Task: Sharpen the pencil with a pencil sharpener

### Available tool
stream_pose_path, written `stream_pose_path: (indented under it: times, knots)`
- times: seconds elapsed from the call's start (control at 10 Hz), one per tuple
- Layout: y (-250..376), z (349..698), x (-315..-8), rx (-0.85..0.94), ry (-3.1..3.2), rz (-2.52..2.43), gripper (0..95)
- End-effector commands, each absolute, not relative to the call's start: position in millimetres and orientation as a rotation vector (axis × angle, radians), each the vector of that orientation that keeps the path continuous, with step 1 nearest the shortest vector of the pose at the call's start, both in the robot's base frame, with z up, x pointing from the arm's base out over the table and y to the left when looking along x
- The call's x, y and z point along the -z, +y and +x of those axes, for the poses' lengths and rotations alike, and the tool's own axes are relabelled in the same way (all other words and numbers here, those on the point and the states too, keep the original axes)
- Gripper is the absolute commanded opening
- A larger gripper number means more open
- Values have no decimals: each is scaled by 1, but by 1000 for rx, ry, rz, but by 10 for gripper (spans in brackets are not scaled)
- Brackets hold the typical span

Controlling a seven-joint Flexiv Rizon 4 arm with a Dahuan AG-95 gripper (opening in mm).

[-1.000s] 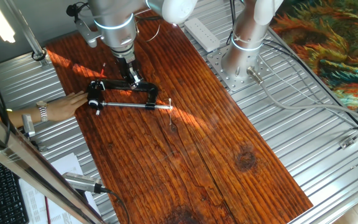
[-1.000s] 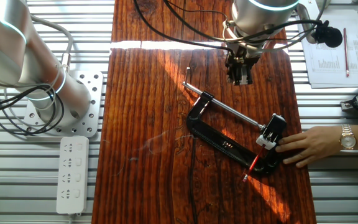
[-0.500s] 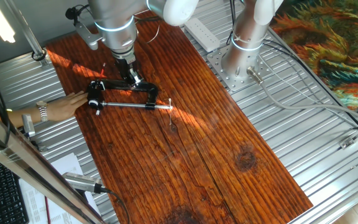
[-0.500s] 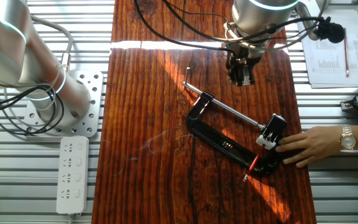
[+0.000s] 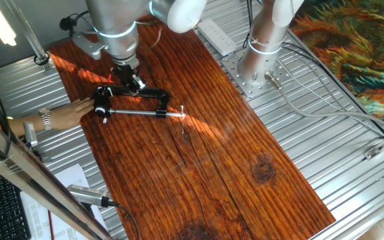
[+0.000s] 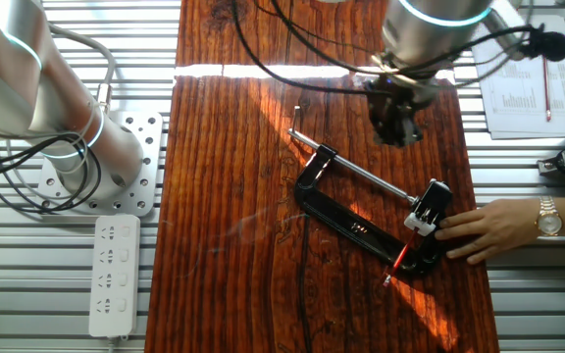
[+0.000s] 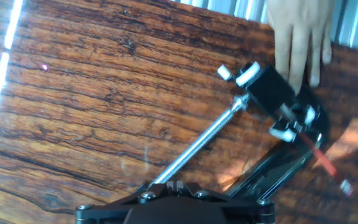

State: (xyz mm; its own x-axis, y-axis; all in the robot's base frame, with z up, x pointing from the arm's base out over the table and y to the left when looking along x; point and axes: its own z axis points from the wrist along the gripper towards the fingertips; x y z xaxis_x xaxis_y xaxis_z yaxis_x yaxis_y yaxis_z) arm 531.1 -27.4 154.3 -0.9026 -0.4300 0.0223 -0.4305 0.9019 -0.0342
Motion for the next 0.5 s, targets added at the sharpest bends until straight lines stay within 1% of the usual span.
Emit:
stream_pose_path:
  times: [0.1,0.5]
  knots:
    - [-29,567,-152,-54,-3040,807,0]
    - [-22,595,-143,-39,-3000,951,0]
